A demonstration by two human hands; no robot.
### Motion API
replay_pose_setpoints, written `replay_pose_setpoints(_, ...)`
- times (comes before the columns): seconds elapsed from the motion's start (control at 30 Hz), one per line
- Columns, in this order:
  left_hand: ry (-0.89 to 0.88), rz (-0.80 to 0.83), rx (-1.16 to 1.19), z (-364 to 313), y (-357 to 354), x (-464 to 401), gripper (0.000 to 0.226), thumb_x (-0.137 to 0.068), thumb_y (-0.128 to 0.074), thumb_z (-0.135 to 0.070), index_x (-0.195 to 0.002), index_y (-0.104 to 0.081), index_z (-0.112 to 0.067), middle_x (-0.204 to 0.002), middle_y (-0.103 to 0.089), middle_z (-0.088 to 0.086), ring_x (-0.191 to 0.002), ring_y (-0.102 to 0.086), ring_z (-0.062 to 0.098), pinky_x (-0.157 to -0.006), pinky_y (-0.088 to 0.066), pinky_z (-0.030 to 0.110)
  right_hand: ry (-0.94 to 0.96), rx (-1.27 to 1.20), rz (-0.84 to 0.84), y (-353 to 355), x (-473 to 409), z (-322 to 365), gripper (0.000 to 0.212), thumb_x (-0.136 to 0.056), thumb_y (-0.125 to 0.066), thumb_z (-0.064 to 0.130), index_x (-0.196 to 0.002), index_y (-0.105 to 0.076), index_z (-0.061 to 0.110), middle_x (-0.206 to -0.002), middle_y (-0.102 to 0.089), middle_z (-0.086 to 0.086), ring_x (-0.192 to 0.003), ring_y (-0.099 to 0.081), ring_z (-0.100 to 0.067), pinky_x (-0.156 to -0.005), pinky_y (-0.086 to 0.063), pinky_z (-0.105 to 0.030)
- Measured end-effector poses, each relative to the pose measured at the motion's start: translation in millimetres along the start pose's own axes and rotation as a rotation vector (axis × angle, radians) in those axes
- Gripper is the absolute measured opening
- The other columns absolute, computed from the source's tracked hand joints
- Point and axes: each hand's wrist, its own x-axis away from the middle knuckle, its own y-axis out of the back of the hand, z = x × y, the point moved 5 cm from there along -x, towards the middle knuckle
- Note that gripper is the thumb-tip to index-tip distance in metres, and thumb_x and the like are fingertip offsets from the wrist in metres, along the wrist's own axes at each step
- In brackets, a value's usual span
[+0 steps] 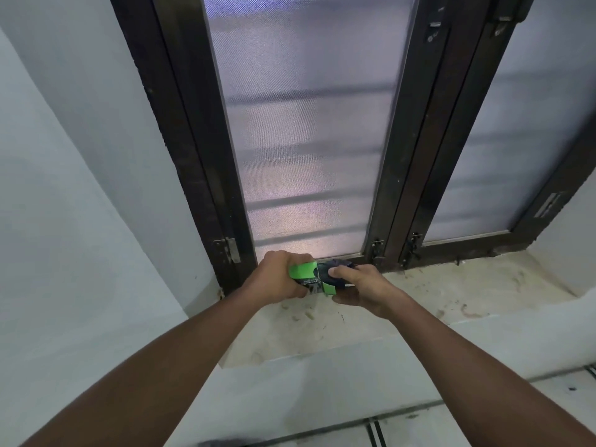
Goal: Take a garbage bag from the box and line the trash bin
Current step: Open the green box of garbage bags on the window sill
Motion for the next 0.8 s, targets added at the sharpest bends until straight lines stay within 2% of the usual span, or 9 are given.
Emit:
replay_pose_setpoints(0.13, 0.038, -0.024, -0.031, 11, -1, 1, 0.075, -0.064, -0.090, -0.016, -0.135, -0.069, -0.029, -0.118, -0.072, -0.003, -0.100, -0.073, 0.016, -0.088, -0.062, 0.036, -0.001, -0.147, -0.095, 14, 3, -3, 0.017, -0.092, -0.073, 0.011, -0.105, -0.068, 0.001, -0.109, -0.068, -0.018, -0.088, -0.073, -0.030, -0.073, -0.063, -0.033)
replay_pose_setpoints(0.27, 0.111, -0.045, -0.068, 32, -1, 3, 0.074, -0.067, -0.091, -0.011, -0.135, -0.069, -0.025, -0.116, -0.071, -0.001, -0.100, -0.070, 0.019, -0.088, -0.062, 0.036, 0.039, -0.280, -0.258, 38, 4, -6, 0.015, -0.088, -0.076, 0.010, -0.100, -0.070, 0.003, -0.120, -0.068, -0.018, -0.101, -0.070, -0.028, -0.078, -0.064, -0.034)
replay_pose_setpoints(0.37, 0.226, -0.031, -0.126, 56, -12, 4, 0.075, -0.069, -0.090, -0.016, -0.138, -0.065, -0.028, -0.128, -0.067, 0.002, -0.111, -0.067, 0.023, -0.092, -0.060, 0.035, 0.078, -0.348, -0.365, 45, 6, -7, 0.011, -0.088, -0.076, 0.008, -0.096, -0.069, 0.005, -0.116, -0.069, -0.015, -0.097, -0.071, -0.024, -0.082, -0.063, -0.036)
replay_pose_setpoints(0.5, 0.273, -0.014, -0.331, 70, -36, 9, 0.070, -0.075, -0.085, -0.025, -0.138, -0.060, -0.043, -0.133, -0.066, -0.002, -0.125, -0.058, 0.028, -0.099, -0.050, 0.041, 0.077, -0.399, -0.379, 40, 8, -13, 0.032, -0.086, -0.078, 0.008, -0.114, -0.068, -0.003, -0.116, -0.069, -0.014, -0.099, -0.071, -0.024, -0.075, -0.064, -0.030)
replay_pose_setpoints(0.67, 0.147, -0.010, -0.473, 67, -59, 16, 0.074, -0.082, -0.078, -0.032, -0.150, -0.049, -0.038, -0.149, -0.048, -0.010, -0.132, -0.039, 0.025, -0.105, -0.040, 0.042, 0.013, -0.468, -0.339, 22, 7, -29, 0.033, -0.087, -0.077, 0.006, -0.115, -0.065, -0.007, -0.117, -0.066, -0.019, -0.095, -0.069, -0.027, -0.071, -0.065, -0.032)
replay_pose_setpoints(0.73, 0.121, -0.116, -0.417, 62, -62, 19, 0.075, -0.081, -0.078, -0.041, -0.150, -0.048, -0.033, -0.144, -0.046, -0.008, -0.128, -0.037, 0.023, -0.104, -0.040, 0.042, 0.000, -0.512, -0.321, 14, 6, -35, 0.043, -0.087, -0.076, 0.006, -0.125, -0.059, -0.008, -0.123, -0.063, -0.021, -0.102, -0.068, -0.030, -0.072, -0.065, -0.034)
replay_pose_setpoints(0.8, 0.186, -0.296, -0.088, 53, -60, 24, 0.058, -0.088, -0.074, -0.039, -0.141, -0.057, -0.025, -0.129, -0.053, -0.003, -0.117, -0.047, 0.019, -0.097, -0.046, 0.037, -0.007, -0.554, -0.278, 6, 5, -39, 0.048, -0.090, -0.073, 0.006, -0.133, -0.052, -0.002, -0.129, -0.060, -0.022, -0.112, -0.066, -0.034, -0.076, -0.065, -0.036)
